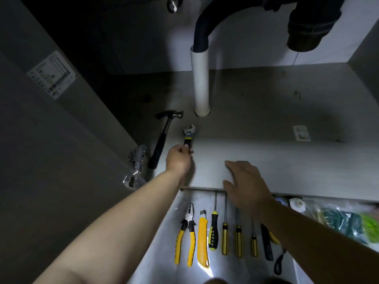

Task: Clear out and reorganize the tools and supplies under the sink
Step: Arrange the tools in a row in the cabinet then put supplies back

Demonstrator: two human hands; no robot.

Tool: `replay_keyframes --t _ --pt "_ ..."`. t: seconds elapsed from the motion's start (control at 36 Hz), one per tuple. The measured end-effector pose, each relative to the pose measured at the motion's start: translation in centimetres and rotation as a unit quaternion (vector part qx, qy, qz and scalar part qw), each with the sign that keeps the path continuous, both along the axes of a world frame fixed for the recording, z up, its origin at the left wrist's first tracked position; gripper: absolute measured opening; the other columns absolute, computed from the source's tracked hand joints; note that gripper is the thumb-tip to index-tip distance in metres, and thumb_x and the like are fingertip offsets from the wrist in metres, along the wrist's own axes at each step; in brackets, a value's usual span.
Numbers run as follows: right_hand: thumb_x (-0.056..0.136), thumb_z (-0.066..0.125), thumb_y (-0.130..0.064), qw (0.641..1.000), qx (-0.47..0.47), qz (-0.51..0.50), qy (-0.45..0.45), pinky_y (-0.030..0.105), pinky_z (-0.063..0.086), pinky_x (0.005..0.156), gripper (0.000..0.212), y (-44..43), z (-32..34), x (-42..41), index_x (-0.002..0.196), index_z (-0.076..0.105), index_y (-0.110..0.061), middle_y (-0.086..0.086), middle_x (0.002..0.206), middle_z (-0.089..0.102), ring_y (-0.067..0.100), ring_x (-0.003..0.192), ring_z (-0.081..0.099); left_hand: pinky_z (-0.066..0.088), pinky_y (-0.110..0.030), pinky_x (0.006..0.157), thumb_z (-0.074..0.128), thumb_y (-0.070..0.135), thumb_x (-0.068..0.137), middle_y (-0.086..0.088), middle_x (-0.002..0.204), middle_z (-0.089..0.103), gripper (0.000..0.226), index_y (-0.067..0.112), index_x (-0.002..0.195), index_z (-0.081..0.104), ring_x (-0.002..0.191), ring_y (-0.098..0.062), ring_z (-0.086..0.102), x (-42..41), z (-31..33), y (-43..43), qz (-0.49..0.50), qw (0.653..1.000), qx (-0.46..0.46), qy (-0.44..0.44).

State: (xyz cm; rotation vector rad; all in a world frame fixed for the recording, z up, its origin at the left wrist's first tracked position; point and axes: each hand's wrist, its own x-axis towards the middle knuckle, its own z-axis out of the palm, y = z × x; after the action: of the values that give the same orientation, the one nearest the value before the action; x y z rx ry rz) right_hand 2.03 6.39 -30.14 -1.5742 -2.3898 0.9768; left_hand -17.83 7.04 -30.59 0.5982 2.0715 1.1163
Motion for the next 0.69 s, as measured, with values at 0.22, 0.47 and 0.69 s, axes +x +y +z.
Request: replay_keyframes --t 0.22,0.47,0.69 --pt "0.097 0.046 -0.051 0.978 0.058 0.117 -0.163 0.046 -0.003 0.124 0.090 -1.0 -3.1 2.1 0.156 -0.017 -0.028 0.010 0.162 -0.028 0.030 0.150 -0.025 0.048 -0.038 0.091 0.064 0.029 0.097 -0.021 0.120 0.069 0.031 0.006 0.118 0.065 0.115 -0.039 0.062 -2.5 -0.3 0.8 -0.064 0.972 -0.088 0.208" --pt "0.090 0.052 -0.062 0.964 0.079 0.149 -0.208 0.050 -0.005 0.123 0.109 -1.2 -3.2 2.3 0.152 -0.029 -0.025 0.015 0.157 -0.036 0.035 0.147 -0.029 0.047 -0.044 0.089 0.056 0.010 0.083 -0.016 0.121 0.049 0.055 0.019 0.137 0.052 0.113 -0.039 0.047 -1.1 -0.8 -1.2 -0.151 0.872 -0.132 0.447" --pt "0.089 0.053 -0.061 0.963 0.065 0.161 -0.205 0.048 -0.010 0.119 0.109 -0.8 -3.4 2.5 0.152 -0.028 -0.026 0.014 0.158 -0.036 0.034 0.147 -0.029 0.047 -0.040 0.072 0.053 0.011 0.093 -0.011 0.130 0.043 0.039 0.021 0.130 0.054 0.119 -0.033 0.043 -0.8 -0.6 -1.7 -0.200 0.815 -0.199 0.507"
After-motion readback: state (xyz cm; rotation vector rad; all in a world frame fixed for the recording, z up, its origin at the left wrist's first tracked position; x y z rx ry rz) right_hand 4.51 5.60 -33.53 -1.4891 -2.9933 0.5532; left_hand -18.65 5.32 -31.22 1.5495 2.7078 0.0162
